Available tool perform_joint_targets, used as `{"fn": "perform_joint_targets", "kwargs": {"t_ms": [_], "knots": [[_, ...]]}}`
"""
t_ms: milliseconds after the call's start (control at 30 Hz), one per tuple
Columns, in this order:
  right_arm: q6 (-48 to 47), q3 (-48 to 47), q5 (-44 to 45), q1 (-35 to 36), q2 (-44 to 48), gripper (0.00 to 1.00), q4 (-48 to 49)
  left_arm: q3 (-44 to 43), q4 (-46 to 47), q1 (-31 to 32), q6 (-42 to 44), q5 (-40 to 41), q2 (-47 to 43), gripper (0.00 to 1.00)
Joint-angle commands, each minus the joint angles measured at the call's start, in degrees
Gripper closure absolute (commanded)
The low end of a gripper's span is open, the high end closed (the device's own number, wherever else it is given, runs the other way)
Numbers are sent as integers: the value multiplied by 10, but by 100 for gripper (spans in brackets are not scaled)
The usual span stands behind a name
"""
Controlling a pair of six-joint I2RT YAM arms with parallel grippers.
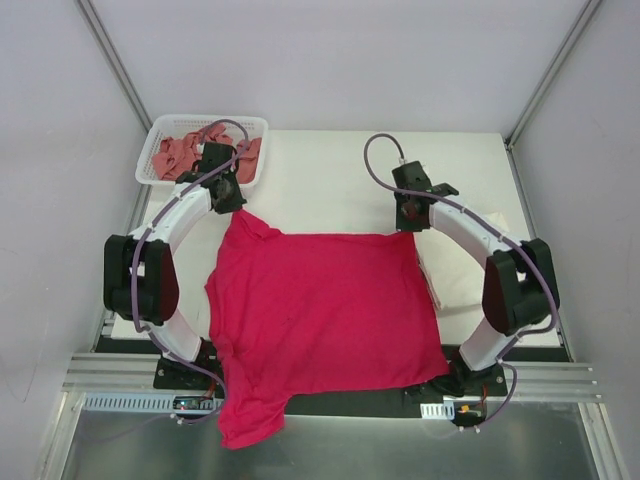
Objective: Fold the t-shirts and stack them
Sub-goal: Flatten the tshirt out
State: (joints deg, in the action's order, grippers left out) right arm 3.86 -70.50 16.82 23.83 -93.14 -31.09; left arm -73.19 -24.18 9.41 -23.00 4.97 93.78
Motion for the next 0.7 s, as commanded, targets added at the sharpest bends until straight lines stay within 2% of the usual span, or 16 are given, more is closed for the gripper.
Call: {"fn": "perform_joint_targets", "kwargs": {"t_ms": [0, 267, 533, 667], "knots": [[-1, -60, -32, -4, -26, 99, 32, -11, 52, 4, -20, 7, -9, 100], [-4, -109, -22, -13, -81, 99, 24, -48, 54, 4, -4, 68, 35, 100], [-4, -154, -5, -45, -105, 99, 17, -178, 53, 3, 35, 68, 112, 100], [-12, -172, -17, -58, -110, 99, 7, -192, 49, 3, 38, 59, 113, 100]]}}
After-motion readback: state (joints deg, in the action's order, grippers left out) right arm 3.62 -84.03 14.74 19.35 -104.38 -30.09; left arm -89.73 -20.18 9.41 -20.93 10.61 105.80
